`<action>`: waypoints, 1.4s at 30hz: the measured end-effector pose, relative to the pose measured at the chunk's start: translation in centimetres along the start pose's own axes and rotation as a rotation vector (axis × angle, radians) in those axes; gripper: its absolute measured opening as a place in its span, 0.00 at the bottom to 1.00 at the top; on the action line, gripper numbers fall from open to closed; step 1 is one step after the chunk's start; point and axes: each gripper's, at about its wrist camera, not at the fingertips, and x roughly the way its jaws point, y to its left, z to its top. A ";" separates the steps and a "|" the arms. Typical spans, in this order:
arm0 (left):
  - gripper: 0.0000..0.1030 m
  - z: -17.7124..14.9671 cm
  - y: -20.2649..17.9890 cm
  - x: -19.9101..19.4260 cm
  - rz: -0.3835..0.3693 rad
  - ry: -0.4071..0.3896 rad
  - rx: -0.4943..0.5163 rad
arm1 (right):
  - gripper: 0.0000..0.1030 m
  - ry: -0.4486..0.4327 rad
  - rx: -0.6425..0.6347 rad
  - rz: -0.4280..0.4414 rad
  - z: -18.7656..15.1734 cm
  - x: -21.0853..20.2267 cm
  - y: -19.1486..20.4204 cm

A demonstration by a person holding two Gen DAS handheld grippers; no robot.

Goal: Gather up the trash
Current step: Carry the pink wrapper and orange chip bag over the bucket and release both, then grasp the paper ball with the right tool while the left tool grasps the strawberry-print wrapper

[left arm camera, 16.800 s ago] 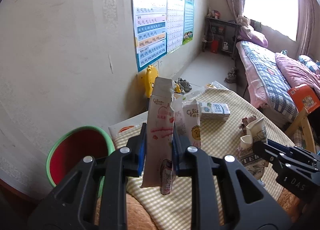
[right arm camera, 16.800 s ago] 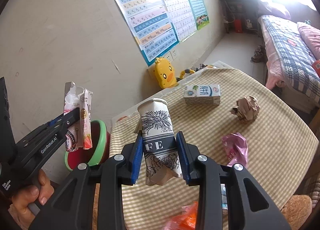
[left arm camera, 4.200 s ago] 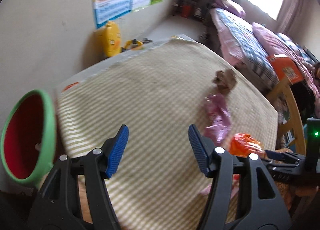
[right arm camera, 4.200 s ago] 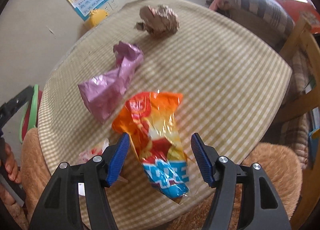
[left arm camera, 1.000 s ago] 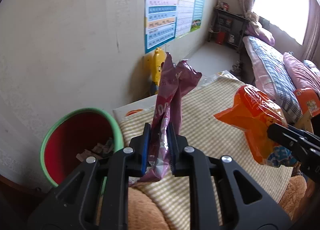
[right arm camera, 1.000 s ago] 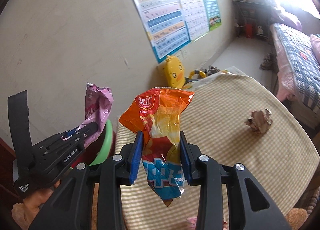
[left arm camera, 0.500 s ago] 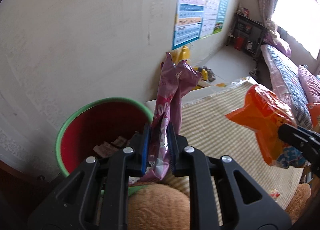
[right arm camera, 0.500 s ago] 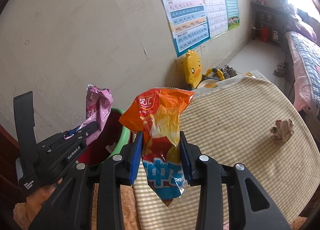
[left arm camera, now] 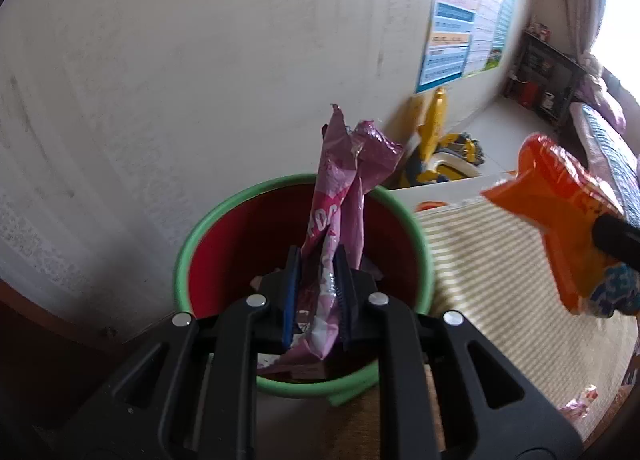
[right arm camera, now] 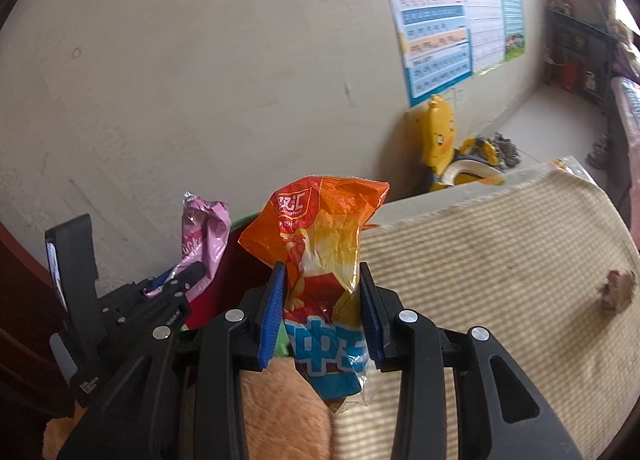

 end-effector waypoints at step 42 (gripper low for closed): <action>0.53 -1.6 1.7 4.5 0.043 0.102 -0.011 | 0.53 0.066 0.105 -0.019 0.4 4.3 -4.2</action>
